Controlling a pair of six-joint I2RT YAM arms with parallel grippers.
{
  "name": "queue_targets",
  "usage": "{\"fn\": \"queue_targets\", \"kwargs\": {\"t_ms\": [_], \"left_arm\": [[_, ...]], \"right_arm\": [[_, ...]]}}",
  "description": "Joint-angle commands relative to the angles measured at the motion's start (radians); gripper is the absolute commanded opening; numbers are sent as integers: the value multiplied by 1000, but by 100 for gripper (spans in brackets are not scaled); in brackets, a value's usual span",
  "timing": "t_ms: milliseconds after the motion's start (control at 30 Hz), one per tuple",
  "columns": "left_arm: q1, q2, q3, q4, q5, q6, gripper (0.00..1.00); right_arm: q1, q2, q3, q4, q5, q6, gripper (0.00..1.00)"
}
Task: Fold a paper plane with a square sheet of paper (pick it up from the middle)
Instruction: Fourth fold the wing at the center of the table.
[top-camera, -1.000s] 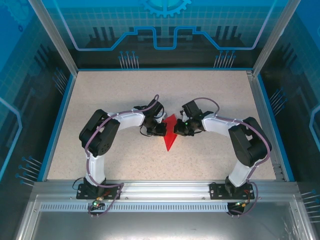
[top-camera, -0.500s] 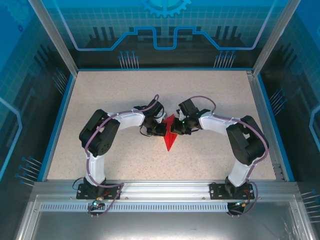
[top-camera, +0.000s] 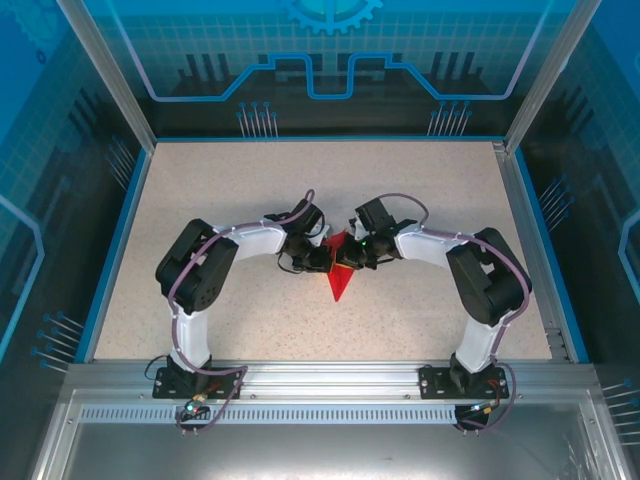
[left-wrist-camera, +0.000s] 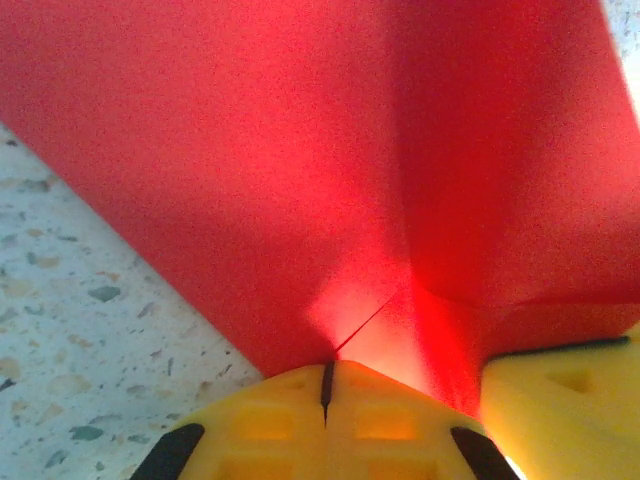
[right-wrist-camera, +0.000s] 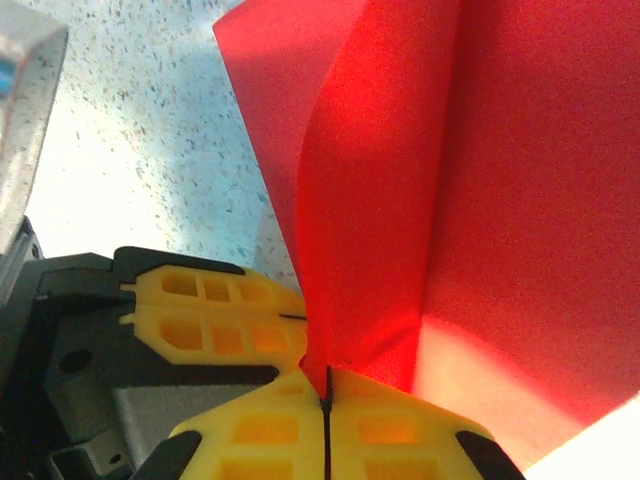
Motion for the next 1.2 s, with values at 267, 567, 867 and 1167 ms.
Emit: {"fn": "queue_targets", "kwargs": {"t_ms": [267, 567, 867, 1167], "left_arm": [[30, 92, -159, -8, -119, -11, 0], [66, 54, -212, 69, -31, -41, 0], [96, 17, -247, 109, 29, -66, 0], [129, -8, -288, 160, 80, -89, 0]], "right_arm": [[3, 49, -17, 64, -57, 48, 8], [6, 78, -15, 76, -65, 53, 8], [7, 99, -20, 94, -66, 73, 8], [7, 116, -16, 101, -69, 78, 10]]}}
